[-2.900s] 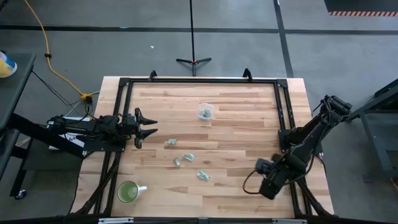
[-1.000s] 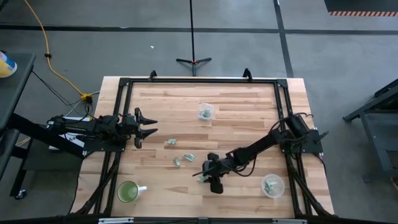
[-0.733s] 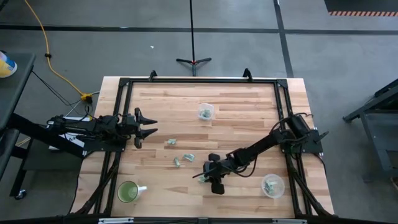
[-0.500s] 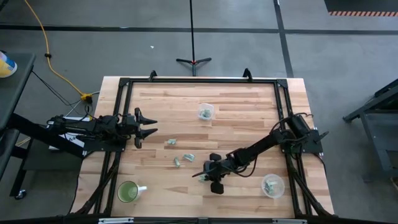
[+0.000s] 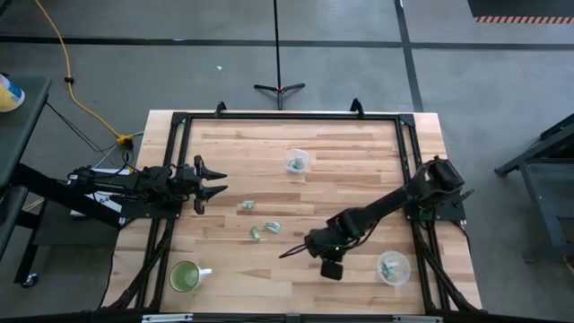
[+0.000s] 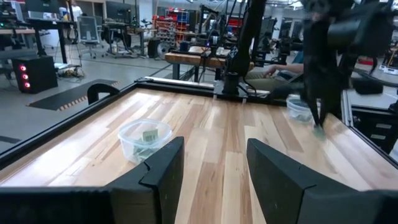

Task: Pick and place items into bin
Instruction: Put the green stevia packet into the circle transparent bin

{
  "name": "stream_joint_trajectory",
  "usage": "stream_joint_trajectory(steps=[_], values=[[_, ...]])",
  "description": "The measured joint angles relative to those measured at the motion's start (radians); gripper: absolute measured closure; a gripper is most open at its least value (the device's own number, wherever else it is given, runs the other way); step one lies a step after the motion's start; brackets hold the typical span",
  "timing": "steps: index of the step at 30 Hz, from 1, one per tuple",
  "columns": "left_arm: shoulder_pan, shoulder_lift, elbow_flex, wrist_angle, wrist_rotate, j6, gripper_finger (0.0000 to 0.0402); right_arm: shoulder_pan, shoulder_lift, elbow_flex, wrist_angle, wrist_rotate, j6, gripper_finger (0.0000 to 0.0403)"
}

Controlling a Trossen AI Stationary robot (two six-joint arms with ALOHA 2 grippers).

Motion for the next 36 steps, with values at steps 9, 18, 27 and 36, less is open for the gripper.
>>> stream_joint_trajectory(steps=[9, 18, 27, 36], values=[[0.000, 0.000, 0.000, -0.003, 0.000, 0.000, 0.0191, 0.107, -0.006, 0.177, -0.546, -0.070, 0.280, 0.0402], [0.000, 0.000, 0.000, -0.003, 0.000, 0.000, 0.0191, 0.237, -0.006, 0.123, -0.575, -0.189, 0.431, 0.0402], [0.000, 0.000, 0.000, -0.003, 0.000, 0.000, 0.0191, 0.309, -0.006, 0.013, -0.575, -0.229, 0.505, 0.0400], [0.000, 0.000, 0.000, -0.002, 0.000, 0.000, 0.0191, 0.295, -0.006, -0.027, -0.552, -0.191, 0.523, 0.0334]])
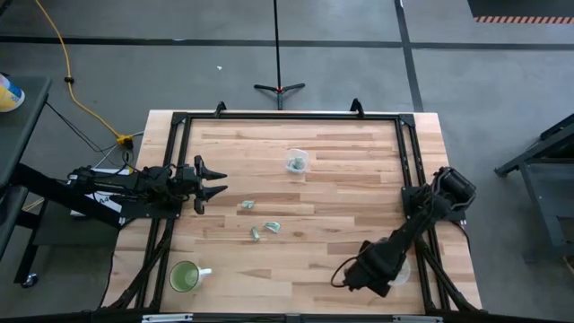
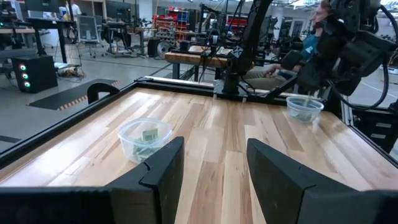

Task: Pick and place items into bin
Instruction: Put the green stevia packet into the circle transparent bin, then put the green stevia packet into the square transparent bin

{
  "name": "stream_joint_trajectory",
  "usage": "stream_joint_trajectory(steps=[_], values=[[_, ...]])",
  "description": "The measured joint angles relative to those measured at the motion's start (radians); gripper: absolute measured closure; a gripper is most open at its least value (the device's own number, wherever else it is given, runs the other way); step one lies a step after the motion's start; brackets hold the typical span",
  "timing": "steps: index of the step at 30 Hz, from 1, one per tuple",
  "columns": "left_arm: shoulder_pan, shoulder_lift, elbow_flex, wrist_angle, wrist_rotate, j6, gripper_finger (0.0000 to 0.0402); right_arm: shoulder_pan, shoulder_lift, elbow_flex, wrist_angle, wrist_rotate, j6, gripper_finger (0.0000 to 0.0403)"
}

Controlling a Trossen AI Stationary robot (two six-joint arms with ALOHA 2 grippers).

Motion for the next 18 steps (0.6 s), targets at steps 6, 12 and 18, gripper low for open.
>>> stream_joint_trajectory(steps=[6, 12, 18], values=[[0.000, 0.000, 0.000, 0.000, 0.000, 0.000, 0.0191, -0.030, 0.000, 0.001, 0.083, 0.108, -0.049, 0.0268], [0.000, 0.000, 0.000, 0.000, 0.000, 0.000, 0.0191, -0.052, -0.001, 0.022, 0.335, 0.584, -0.266, 0.0239], [0.000, 0.000, 0.000, 0.003, 0.000, 0.000, 0.0191, -0.093, -0.002, -0.021, 0.722, 1.059, -0.584, 0.0244]])
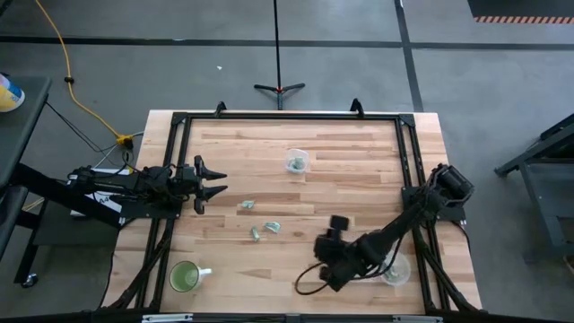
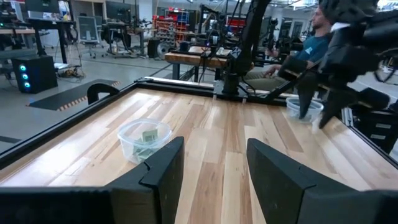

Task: Pick and place items into bin
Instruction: Put the green stevia packet into the square transparent bin

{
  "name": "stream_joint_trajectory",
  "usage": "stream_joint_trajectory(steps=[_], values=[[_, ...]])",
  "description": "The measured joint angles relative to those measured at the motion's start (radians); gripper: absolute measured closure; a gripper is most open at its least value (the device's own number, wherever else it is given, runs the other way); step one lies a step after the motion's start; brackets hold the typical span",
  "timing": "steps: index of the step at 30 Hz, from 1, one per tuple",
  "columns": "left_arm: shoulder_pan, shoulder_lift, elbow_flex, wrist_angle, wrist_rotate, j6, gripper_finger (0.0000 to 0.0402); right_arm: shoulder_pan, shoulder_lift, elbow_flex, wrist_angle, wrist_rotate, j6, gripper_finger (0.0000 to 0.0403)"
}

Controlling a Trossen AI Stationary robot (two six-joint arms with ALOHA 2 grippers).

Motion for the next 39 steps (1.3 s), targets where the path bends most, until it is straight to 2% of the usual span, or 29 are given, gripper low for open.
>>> stream_joint_trajectory(steps=[3, 7, 9, 11, 14, 17, 21, 24, 31, 33, 35, 39], values=[[0.000, 0.000, 0.000, 0.000, 0.000, 0.000, 0.0191, -0.054, 0.000, -0.090, 0.306, 0.001, -0.194, 0.0257], [0.000, 0.000, 0.000, 0.000, 0.000, 0.000, 0.0191, -0.171, 0.000, -0.273, 0.810, -0.185, -0.417, 0.0275], [0.000, 0.000, 0.000, 0.000, 0.000, 0.000, 0.0191, -0.231, 0.000, -0.352, 0.998, -0.261, -0.509, 0.0283], [0.000, 0.000, 0.000, 0.000, 0.000, 0.000, 0.0191, -0.280, -0.017, -0.426, 1.158, -0.253, -0.588, 0.0290], [0.000, 0.000, 0.000, 0.001, 0.000, 0.000, 0.0191, -0.339, -0.049, -0.550, 1.492, -0.203, -0.755, 0.0299], [0.000, 0.000, 0.000, 0.007, -0.002, 0.000, 0.0191, -0.380, -0.093, -0.704, 1.784, -0.204, -0.908, 0.0307], [0.000, 0.000, 0.000, 0.011, -0.016, 0.000, 0.0191, -0.410, -0.226, -0.924, 1.978, -0.165, -0.931, 0.0316], [0.000, 0.000, 0.000, 0.004, -0.024, 0.000, 0.0191, -0.421, -0.393, -1.064, 1.981, -0.123, -0.859, 0.0322], [0.000, 0.000, 0.000, 0.000, -0.036, 0.000, 0.0191, -0.428, -0.850, -1.293, 1.880, -0.174, -0.815, 0.0347], [0.000, 0.000, 0.000, 0.001, -0.036, 0.000, 0.0191, -0.427, -0.981, -1.284, 1.702, -0.150, -0.816, 0.0358], [0.000, 0.000, 0.000, 0.000, -0.036, 0.000, 0.0191, -0.429, -1.095, -1.250, 1.454, -0.138, -0.802, 0.0370], [0.000, 0.000, 0.000, 0.001, -0.037, 0.000, 0.0191, -0.428, -1.331, -1.182, 1.070, -0.221, -0.783, 0.0394]])
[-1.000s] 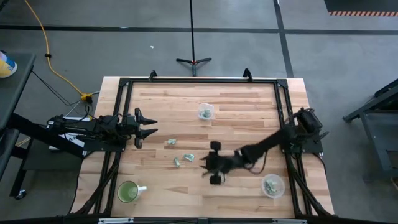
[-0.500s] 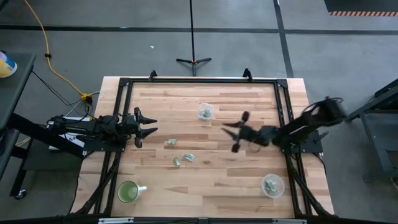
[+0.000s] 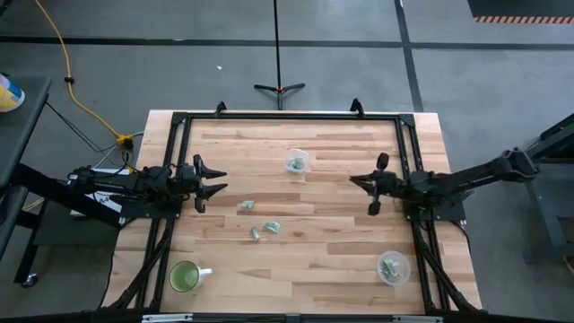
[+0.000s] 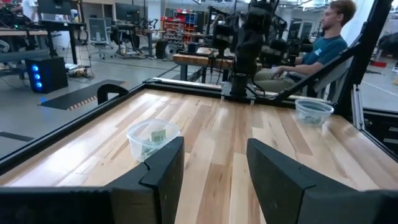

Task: Pick and place items into bin
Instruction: Put the green stevia packet into the square transparent bin

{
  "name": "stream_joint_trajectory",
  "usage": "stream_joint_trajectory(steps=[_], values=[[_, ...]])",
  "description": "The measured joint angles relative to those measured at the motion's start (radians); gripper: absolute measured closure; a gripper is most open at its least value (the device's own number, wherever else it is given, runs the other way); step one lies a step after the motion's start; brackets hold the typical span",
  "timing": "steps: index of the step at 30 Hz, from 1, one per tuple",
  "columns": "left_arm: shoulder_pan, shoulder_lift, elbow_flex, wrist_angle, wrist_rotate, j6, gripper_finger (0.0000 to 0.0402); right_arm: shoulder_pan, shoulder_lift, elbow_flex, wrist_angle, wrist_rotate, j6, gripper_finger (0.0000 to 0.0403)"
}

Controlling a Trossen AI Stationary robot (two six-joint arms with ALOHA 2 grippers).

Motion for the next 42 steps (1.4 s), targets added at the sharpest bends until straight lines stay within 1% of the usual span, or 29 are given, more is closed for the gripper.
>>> stream_joint_trajectory(steps=[2, 4, 8, 11, 14, 18, 22, 25, 27, 31, 34, 37, 42], values=[[0.000, 0.000, 0.000, 0.000, -0.005, 0.000, 0.0191, 0.000, -0.125, 0.026, -0.150, -0.033, -0.009, 0.0400], [0.000, 0.000, 0.000, 0.000, -0.009, 0.000, 0.0191, -0.006, -0.237, 0.025, -0.230, -0.032, -0.006, 0.0399], [0.000, 0.000, 0.000, 0.000, -0.037, 0.000, 0.0191, -0.026, -0.396, -0.013, -0.288, -0.057, 0.029, 0.0390], [0.000, 0.000, 0.000, 0.001, -0.041, -0.008, 0.0191, -0.035, -0.462, -0.067, -0.295, -0.081, 0.022, 0.0390], [0.000, 0.000, 0.000, 0.000, -0.026, 0.000, 0.0193, -0.044, -0.491, -0.113, -0.296, -0.056, 0.021, 0.0393], [0.000, 0.000, 0.000, 0.003, -0.030, 0.001, 0.0192, -0.052, -0.491, -0.112, -0.302, -0.043, 0.054, 0.0399], [0.000, 0.007, 0.000, 0.013, -0.056, -0.003, 0.0191, -0.052, -0.491, -0.112, -0.301, -0.027, 0.012, 0.0402], [0.000, 0.019, 0.000, 0.037, -0.060, -0.010, 0.0178, -0.051, -0.491, -0.112, -0.304, 0.003, 0.000, 0.0402], [0.000, 0.041, 0.000, 0.071, -0.060, -0.031, 0.0159, -0.051, -0.491, -0.112, -0.304, 0.019, -0.006, 0.0402], [0.000, 0.129, 0.000, 0.091, -0.044, -0.057, 0.0104, -0.051, -0.491, -0.112, -0.305, 0.029, -0.021, 0.0402], [0.000, 0.236, 0.000, 0.091, -0.032, -0.140, 0.0080, -0.051, -0.491, -0.112, -0.305, 0.029, -0.019, 0.0401], [0.000, 0.361, 0.000, 0.143, 0.011, -0.182, 0.0081, -0.051, -0.491, -0.112, -0.306, 0.029, -0.019, 0.0402], [0.000, 0.569, 0.000, 0.310, 0.093, -0.171, 0.0103, -0.051, -0.490, -0.112, -0.307, 0.030, -0.021, 0.0401]])
